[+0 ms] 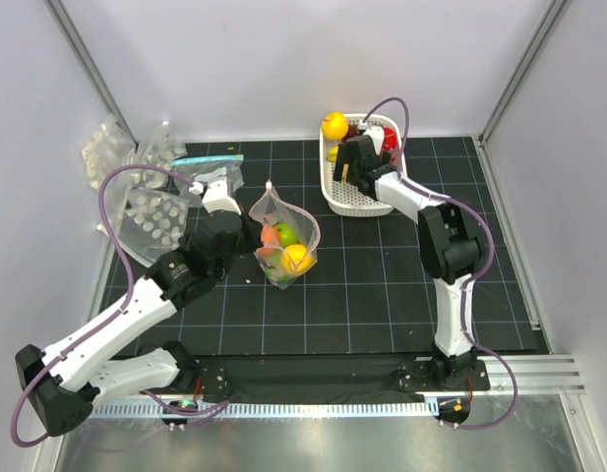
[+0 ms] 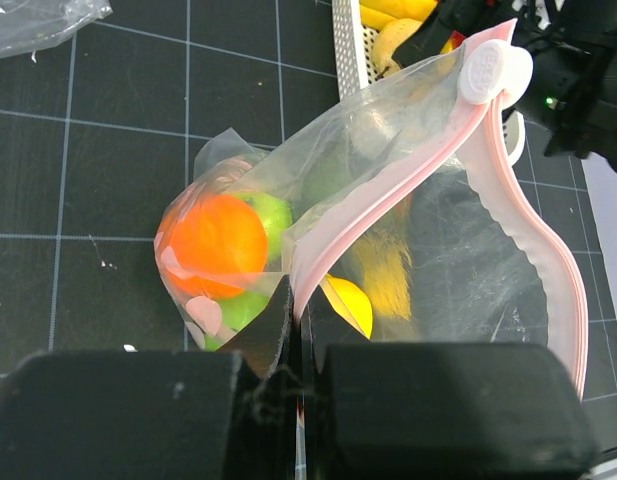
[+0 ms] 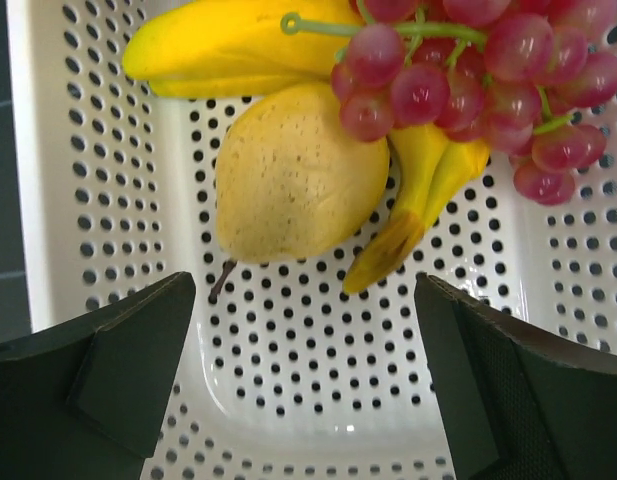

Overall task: Place the food in the zip-top bag and seal the zipper
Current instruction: Pick up the fake fruit from the bin.

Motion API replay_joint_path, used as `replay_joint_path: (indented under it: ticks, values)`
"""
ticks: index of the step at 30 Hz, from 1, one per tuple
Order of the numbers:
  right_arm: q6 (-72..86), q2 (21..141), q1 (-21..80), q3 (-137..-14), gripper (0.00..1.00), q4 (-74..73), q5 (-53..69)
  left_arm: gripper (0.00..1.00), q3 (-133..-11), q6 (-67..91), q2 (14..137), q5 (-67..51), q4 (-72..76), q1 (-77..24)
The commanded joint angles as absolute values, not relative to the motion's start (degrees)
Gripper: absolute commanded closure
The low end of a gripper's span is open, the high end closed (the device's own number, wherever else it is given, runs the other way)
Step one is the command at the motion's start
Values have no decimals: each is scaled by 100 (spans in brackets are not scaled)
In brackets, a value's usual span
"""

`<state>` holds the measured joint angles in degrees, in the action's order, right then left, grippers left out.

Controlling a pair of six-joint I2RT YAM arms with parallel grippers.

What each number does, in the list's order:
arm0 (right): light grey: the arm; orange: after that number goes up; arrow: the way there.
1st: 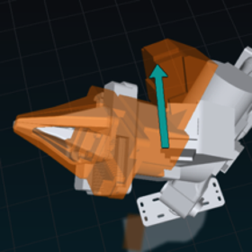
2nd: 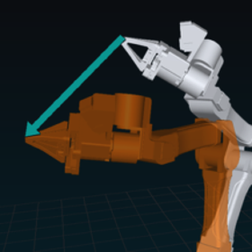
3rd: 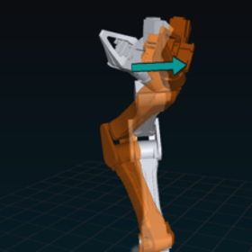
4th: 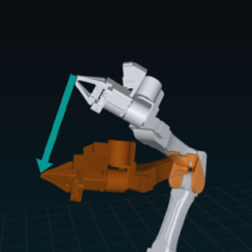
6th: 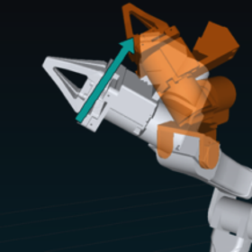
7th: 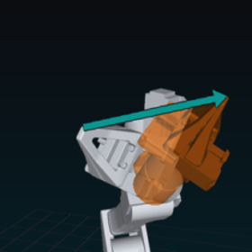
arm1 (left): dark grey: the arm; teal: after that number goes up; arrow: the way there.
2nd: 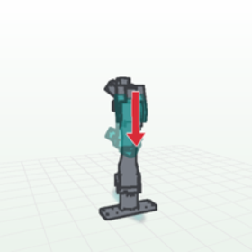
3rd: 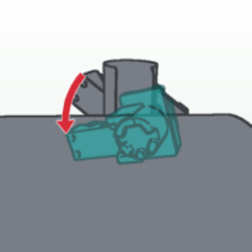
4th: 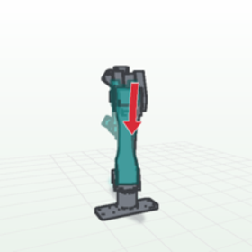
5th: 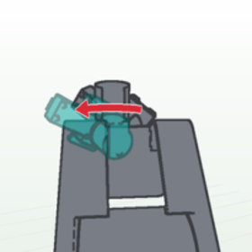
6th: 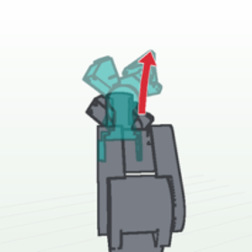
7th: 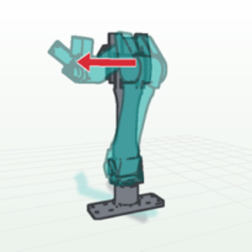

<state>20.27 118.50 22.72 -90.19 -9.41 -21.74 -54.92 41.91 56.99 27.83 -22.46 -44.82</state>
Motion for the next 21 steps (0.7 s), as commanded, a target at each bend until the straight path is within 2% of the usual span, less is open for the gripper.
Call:
replay_joint_path:
  ticks: [1,11,14,17,18,21]
  values:
    - [2074,12040,2171,-9492,1,-352,-2338,100,-5458,4157,5590,2813,-1907,-4447]
    - [2469,12990,2101,-10334,0,-228,-2408,100,-5441,4148,5581,2760,-1890,-4447]
    - [2610,13166,2101,-10450,6,-281,-2417,100,-5440,4148,5572,2768,-1890,-4456]
    - [2646,13175,2092,-10459,21,-246,-2329,100,-5440,4148,5572,2777,-1872,-4447]
    - [2637,13166,2100,-10450,32,-272,-2294,100,-5432,4148,5581,2769,-1872,-4447]
    - [2540,12965,2101,-10292,47,-220,-2206,100,-5440,4148,5590,2734,-1872,-4456]
